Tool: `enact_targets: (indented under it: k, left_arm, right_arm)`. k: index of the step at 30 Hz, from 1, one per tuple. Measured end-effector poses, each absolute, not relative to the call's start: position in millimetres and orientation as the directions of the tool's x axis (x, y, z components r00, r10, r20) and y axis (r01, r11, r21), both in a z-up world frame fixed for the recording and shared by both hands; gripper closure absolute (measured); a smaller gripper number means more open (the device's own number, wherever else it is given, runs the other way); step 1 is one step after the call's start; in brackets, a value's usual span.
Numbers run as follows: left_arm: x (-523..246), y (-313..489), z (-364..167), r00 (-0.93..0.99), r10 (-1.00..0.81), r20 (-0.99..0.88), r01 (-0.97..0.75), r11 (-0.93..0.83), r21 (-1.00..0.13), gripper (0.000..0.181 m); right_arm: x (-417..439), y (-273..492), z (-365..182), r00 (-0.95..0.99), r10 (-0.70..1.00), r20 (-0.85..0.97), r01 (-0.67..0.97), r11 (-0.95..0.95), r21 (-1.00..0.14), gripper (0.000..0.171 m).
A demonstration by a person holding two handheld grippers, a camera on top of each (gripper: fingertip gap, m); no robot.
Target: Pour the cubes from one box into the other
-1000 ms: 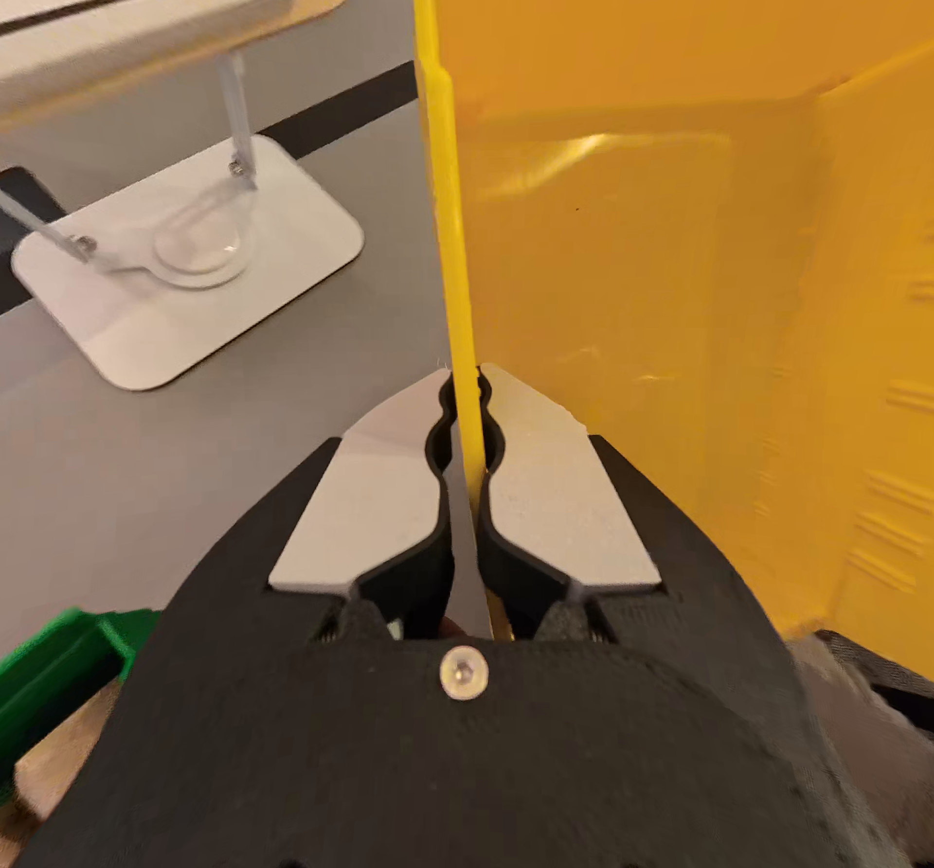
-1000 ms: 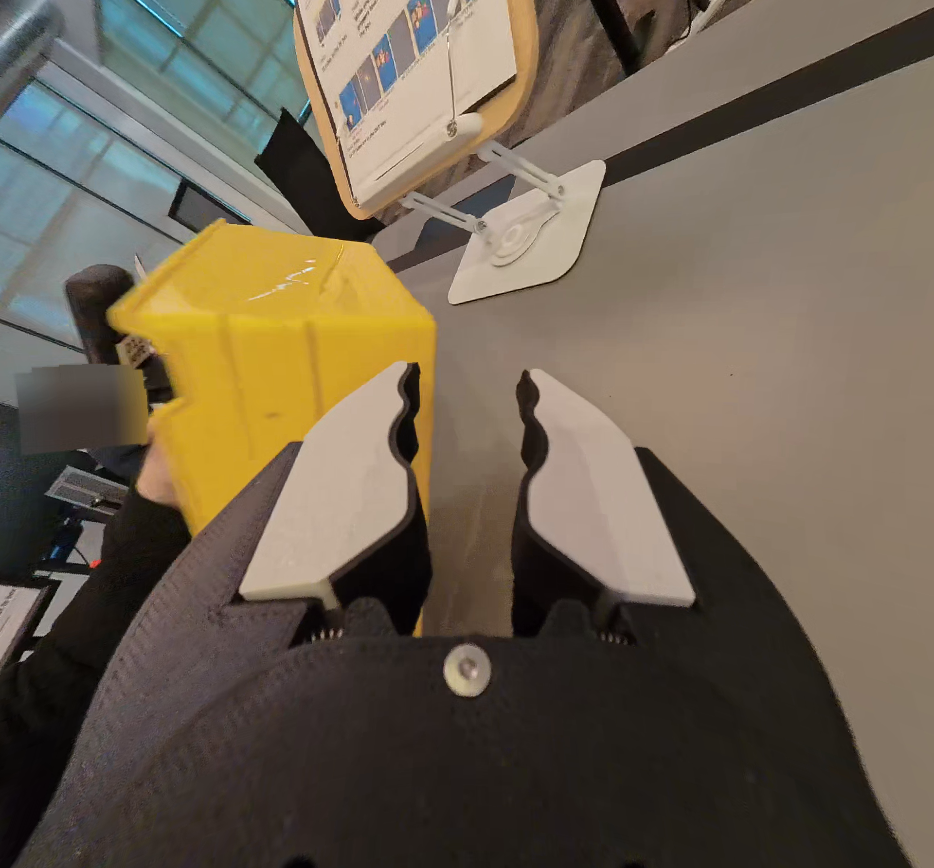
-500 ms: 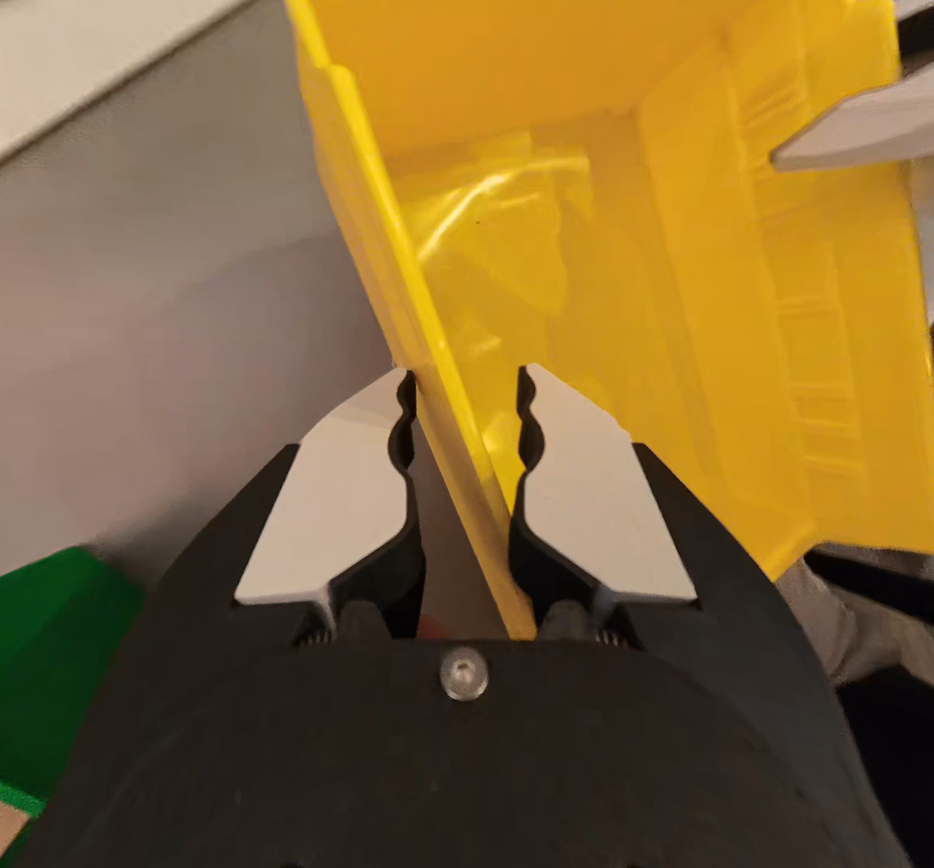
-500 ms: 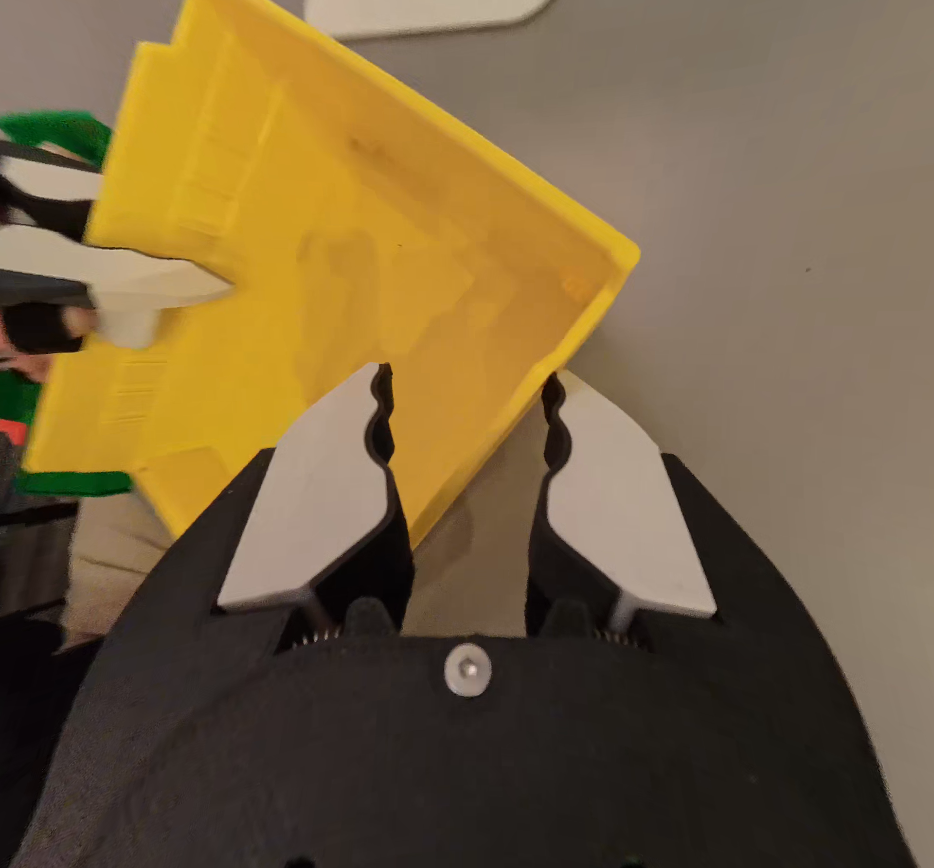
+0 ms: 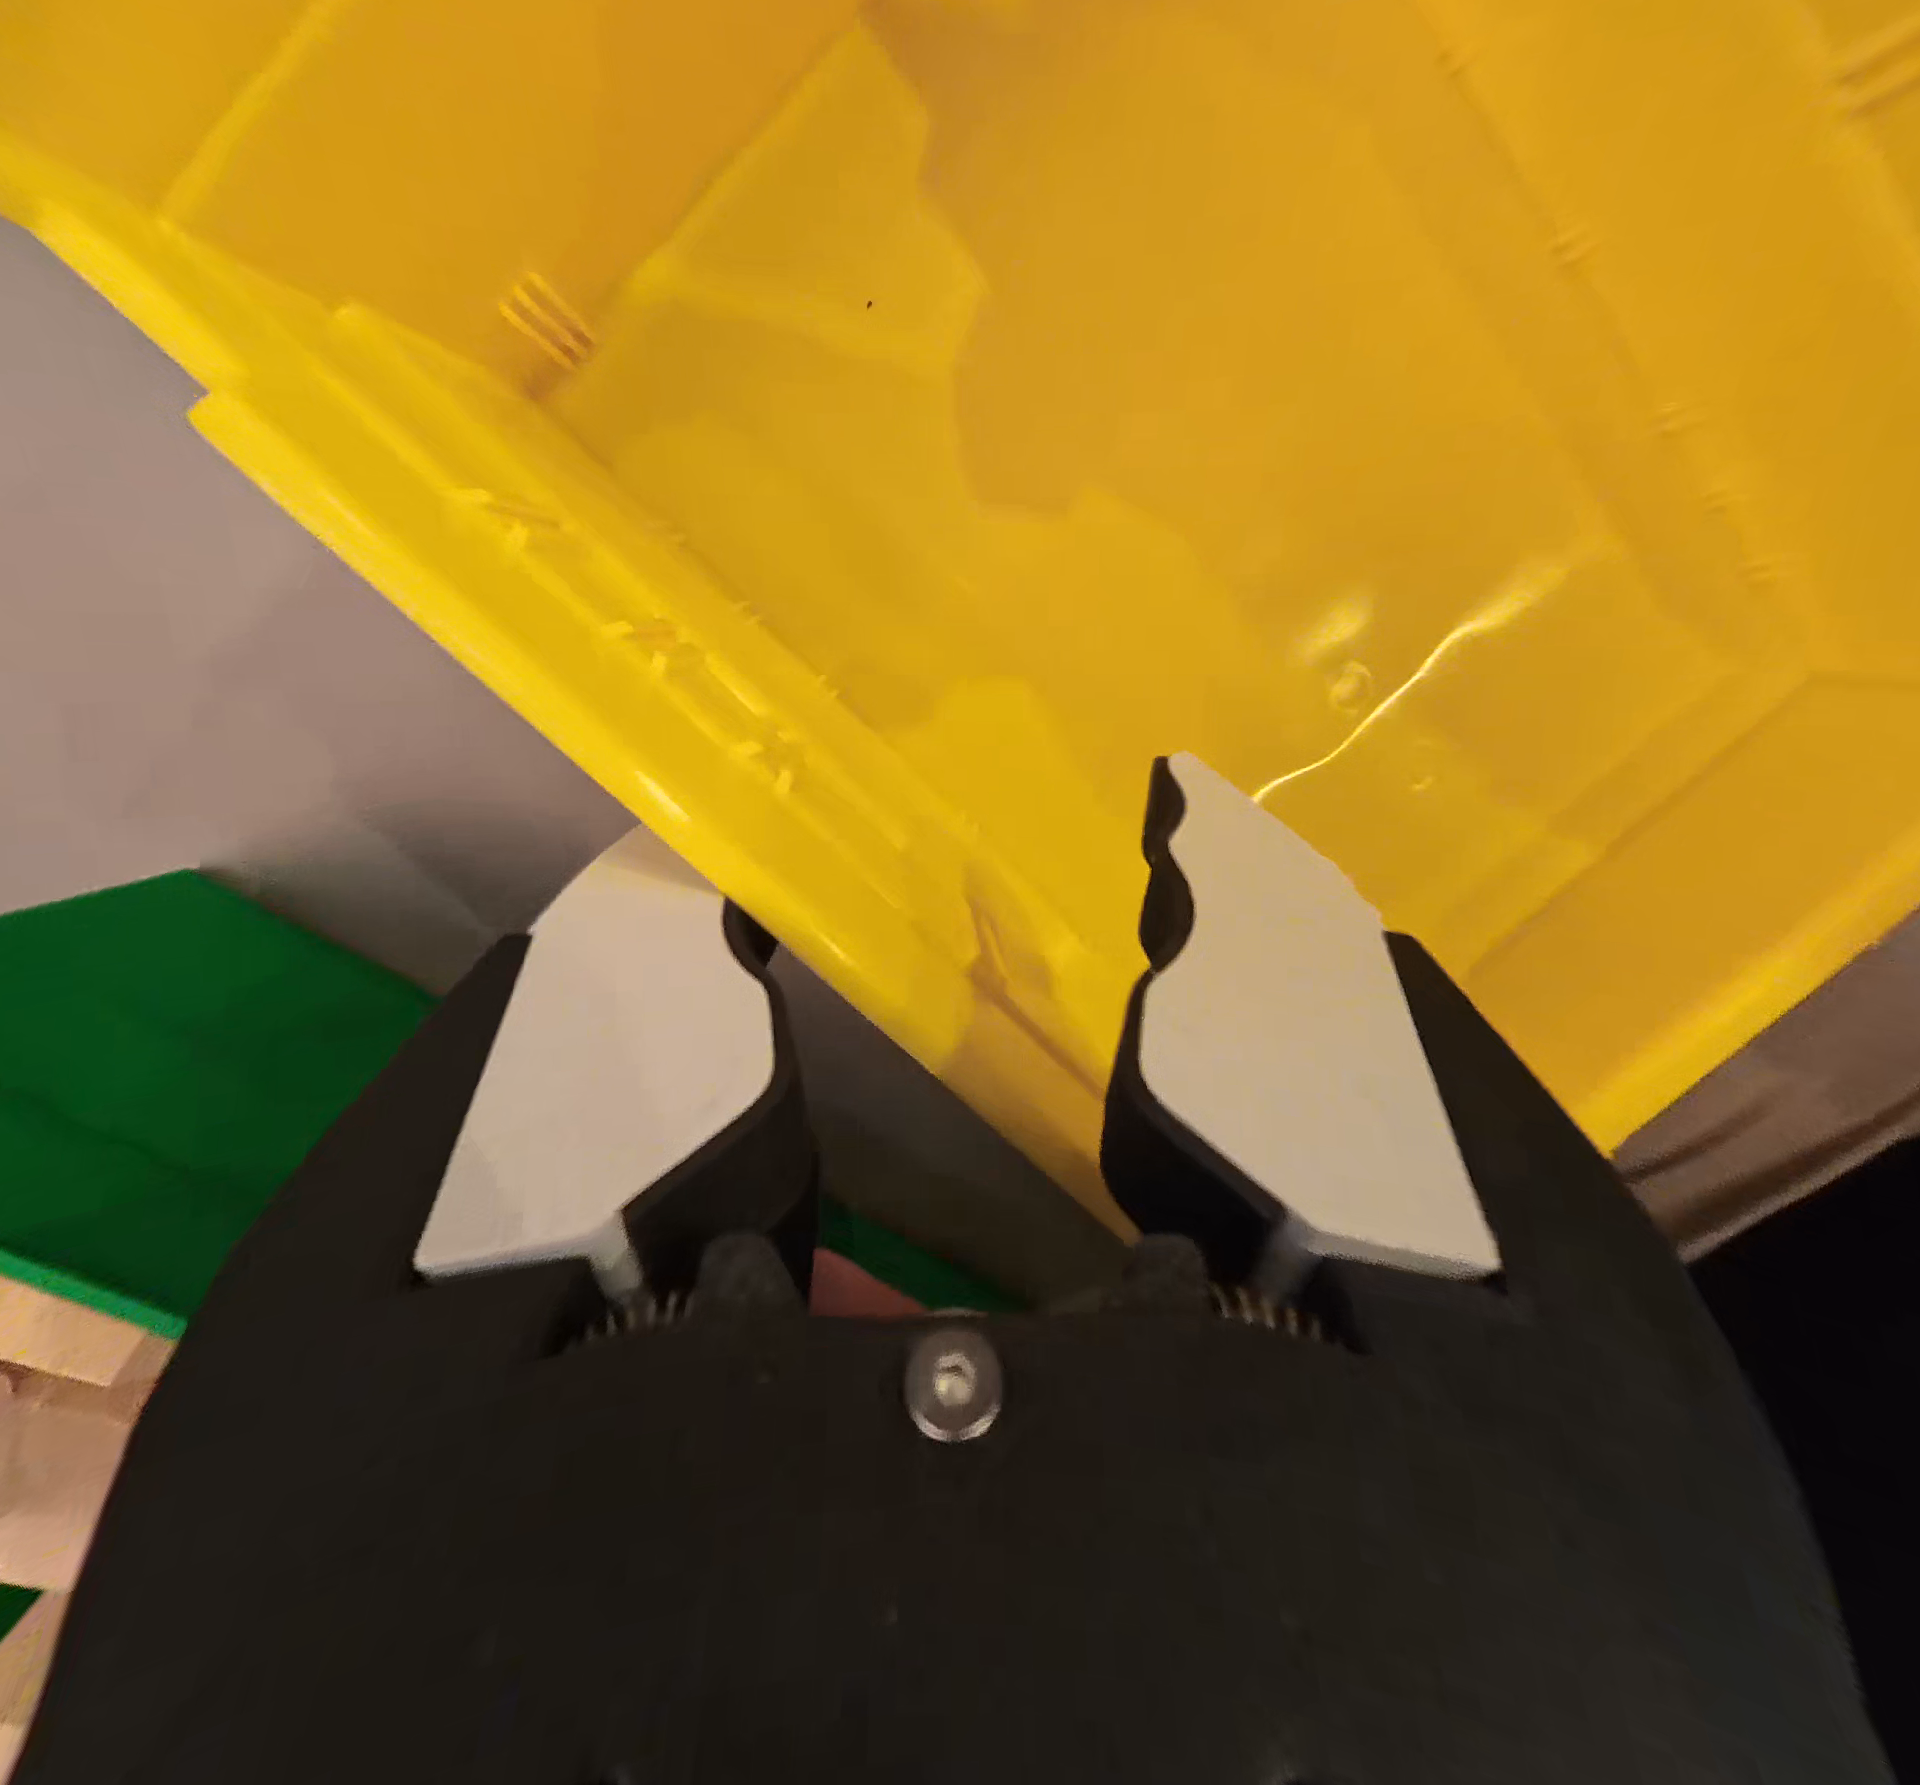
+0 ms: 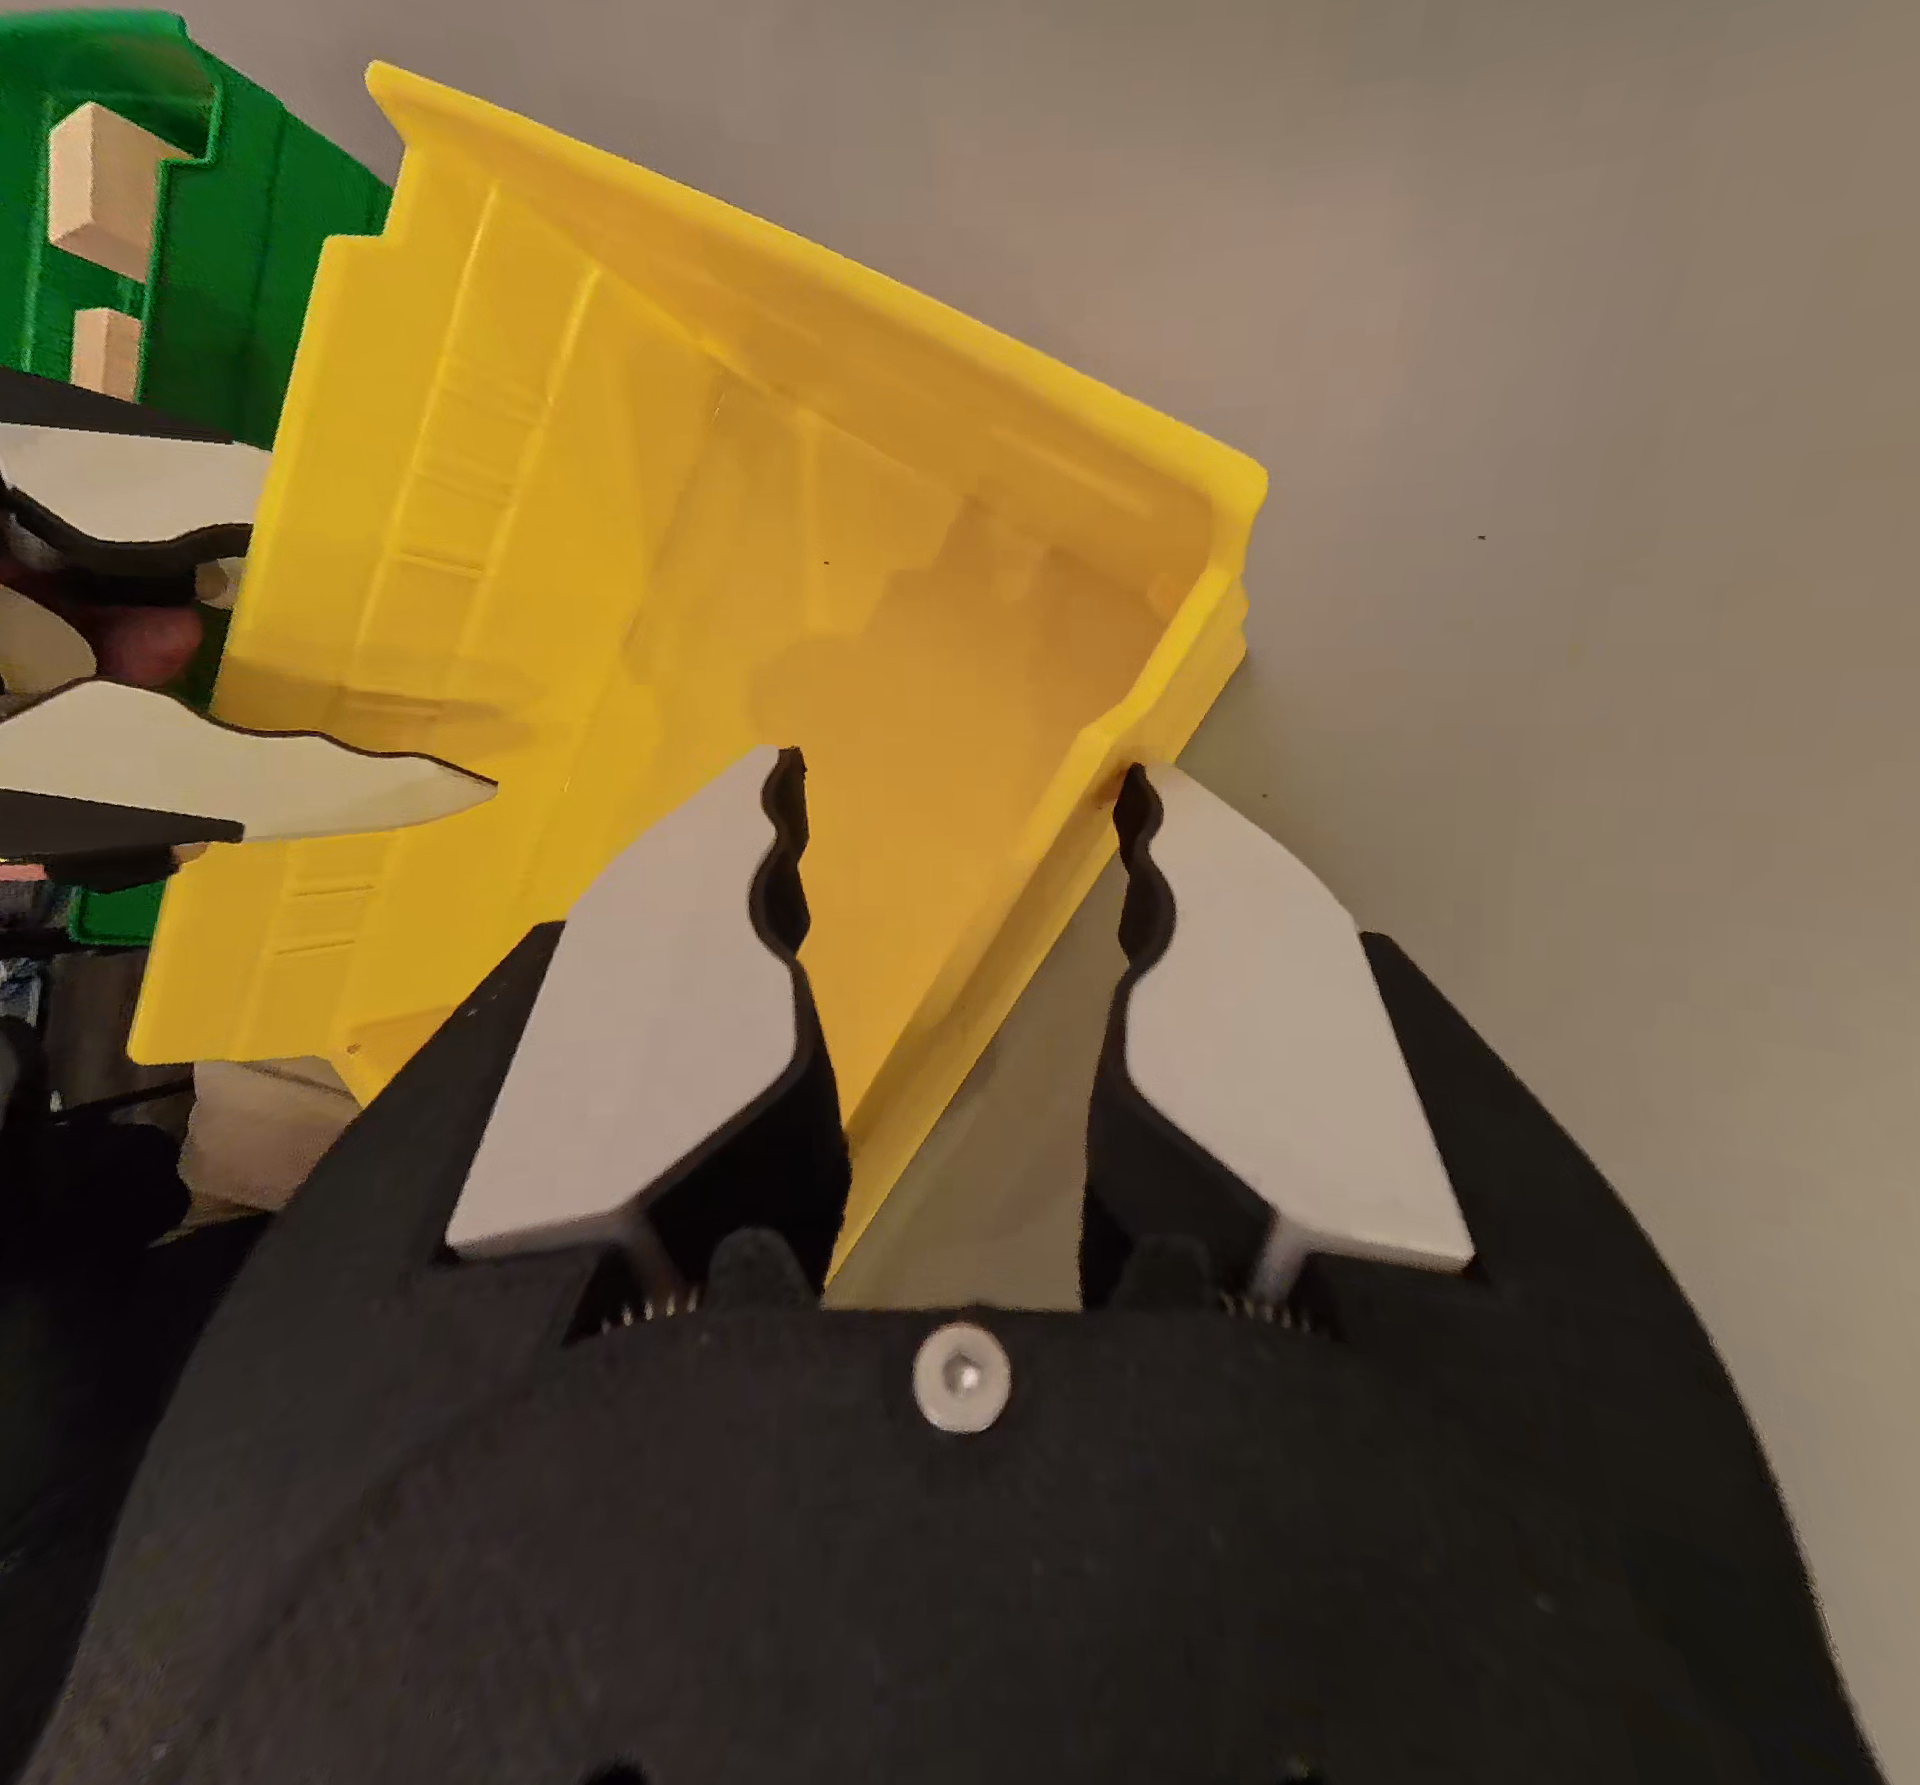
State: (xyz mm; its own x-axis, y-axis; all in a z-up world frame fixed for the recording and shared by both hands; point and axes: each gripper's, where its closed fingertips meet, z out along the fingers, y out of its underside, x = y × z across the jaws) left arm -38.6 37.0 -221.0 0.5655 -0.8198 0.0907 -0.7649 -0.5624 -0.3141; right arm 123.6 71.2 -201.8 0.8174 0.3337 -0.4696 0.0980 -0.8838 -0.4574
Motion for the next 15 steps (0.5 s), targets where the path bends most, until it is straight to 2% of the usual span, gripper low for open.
enact_targets:
  k: [1, 6, 15]
  left_arm:
    - [-40, 35, -220, 0.563, -0.82, 0.1, -0.765, -0.563, -0.313, 0.112]
    - [-48, 29, -211, 0.567, -0.815, 0.118, -0.738, -0.566, -0.367, 0.108]
    - [-56, 33, -182, 0.566, -0.817, 0.112, -0.699, -0.548, -0.459, 0.108]
  right_arm:
    - [122, 71, -202, 0.812, 0.339, -0.475, 0.098, -0.881, -0.462, 0.118]
    - [115, 70, -200, 0.78, 0.341, -0.524, 0.077, -0.884, -0.461, 0.12]
    - [116, 73, -195, 0.794, 0.355, -0.493, 0.085, -0.868, -0.489, 0.125]
